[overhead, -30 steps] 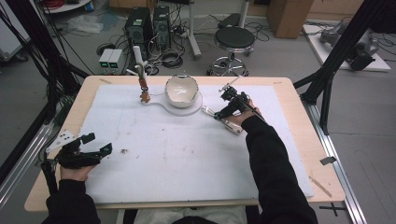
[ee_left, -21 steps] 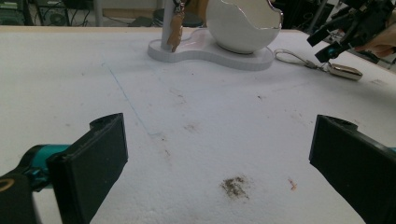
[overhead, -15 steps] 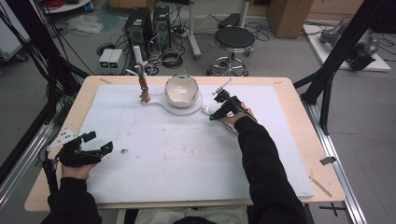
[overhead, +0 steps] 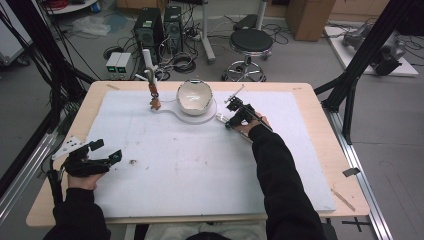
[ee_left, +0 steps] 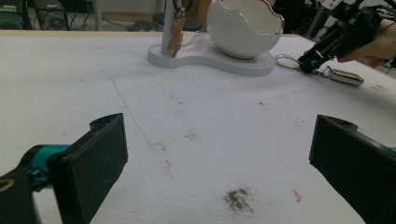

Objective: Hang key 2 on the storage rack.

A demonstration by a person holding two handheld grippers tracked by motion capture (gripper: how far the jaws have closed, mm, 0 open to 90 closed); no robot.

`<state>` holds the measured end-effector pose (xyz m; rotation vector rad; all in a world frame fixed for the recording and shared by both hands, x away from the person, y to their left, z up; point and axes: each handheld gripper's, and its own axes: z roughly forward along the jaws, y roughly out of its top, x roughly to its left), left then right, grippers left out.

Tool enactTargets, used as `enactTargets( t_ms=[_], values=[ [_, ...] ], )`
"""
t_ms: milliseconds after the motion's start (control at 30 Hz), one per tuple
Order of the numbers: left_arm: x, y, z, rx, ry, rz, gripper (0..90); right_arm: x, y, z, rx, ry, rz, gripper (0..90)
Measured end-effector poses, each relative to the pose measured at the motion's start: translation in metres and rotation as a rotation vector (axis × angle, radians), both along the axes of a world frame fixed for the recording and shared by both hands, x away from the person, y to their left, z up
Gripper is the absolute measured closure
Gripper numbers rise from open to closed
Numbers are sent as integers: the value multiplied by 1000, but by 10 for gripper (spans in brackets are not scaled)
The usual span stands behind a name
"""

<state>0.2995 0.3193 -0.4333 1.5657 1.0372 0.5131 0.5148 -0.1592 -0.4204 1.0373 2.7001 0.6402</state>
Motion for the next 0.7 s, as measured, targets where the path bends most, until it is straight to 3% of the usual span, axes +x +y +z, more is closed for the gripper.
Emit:
enactTargets(
  t_ms=[67,267,700],
  values=[
    [0,0,0,1,-1,0,48,-1,1,0,-4,1,16,745],
    [1,-3,1,14,-1,-7,48,-3,0,2,-28,-17,5,755],
    [6,-6,2,7,-4,-17,48,-14,-15,31,62,-64,-22,756]
  ],
)
